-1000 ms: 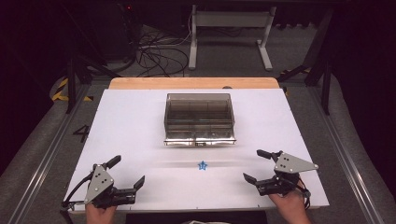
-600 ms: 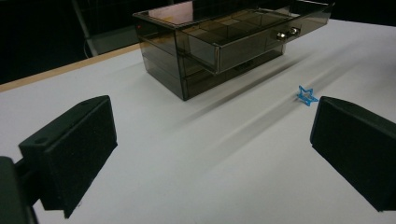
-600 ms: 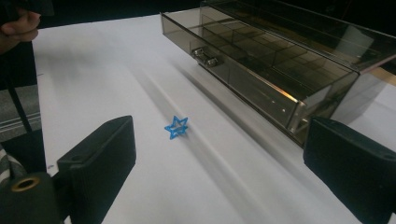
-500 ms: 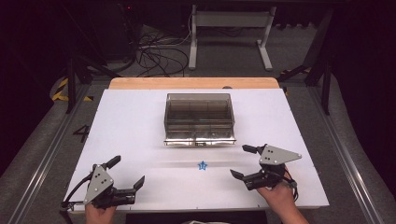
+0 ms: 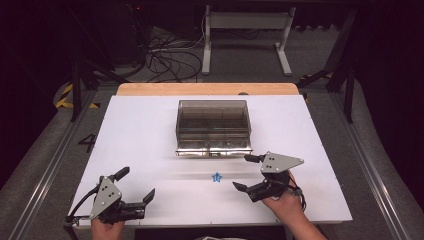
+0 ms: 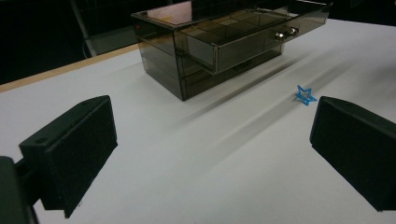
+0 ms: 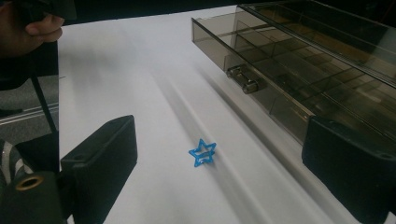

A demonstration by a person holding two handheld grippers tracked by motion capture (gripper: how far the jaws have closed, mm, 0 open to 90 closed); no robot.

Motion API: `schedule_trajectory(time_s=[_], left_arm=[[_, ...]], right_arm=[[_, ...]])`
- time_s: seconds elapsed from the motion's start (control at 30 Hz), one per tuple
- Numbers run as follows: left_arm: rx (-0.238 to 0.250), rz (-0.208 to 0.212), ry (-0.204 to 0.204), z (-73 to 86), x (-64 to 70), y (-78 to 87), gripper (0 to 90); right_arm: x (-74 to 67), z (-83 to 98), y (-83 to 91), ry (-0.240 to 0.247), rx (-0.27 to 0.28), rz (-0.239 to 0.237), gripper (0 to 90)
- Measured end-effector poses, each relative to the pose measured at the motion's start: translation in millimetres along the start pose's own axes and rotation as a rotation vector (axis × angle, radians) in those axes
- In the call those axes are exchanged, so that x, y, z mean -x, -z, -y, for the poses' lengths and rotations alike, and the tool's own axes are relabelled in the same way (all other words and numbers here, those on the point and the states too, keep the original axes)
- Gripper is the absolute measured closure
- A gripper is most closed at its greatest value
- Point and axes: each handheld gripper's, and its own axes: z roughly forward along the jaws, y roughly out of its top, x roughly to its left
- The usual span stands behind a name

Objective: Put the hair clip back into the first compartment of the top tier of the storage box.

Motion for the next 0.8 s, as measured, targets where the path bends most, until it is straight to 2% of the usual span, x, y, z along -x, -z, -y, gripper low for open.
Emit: schedule_trajectory(time_s=[0.47, 0.8], left_arm=[[-0.002, 0.002, -0.002, 0.0, 0.0, -0.5, 1.6], [-0.006, 0.002, -0.009, 0.0, -0.3, -0.9, 1.6]], right_arm=[[-4.2, -11.8, -28.5, 0.028, -0.056, -0.048, 14.1], [-4.8, -14.2, -42.8, 0.039, -0.084, -0.059, 15.2]])
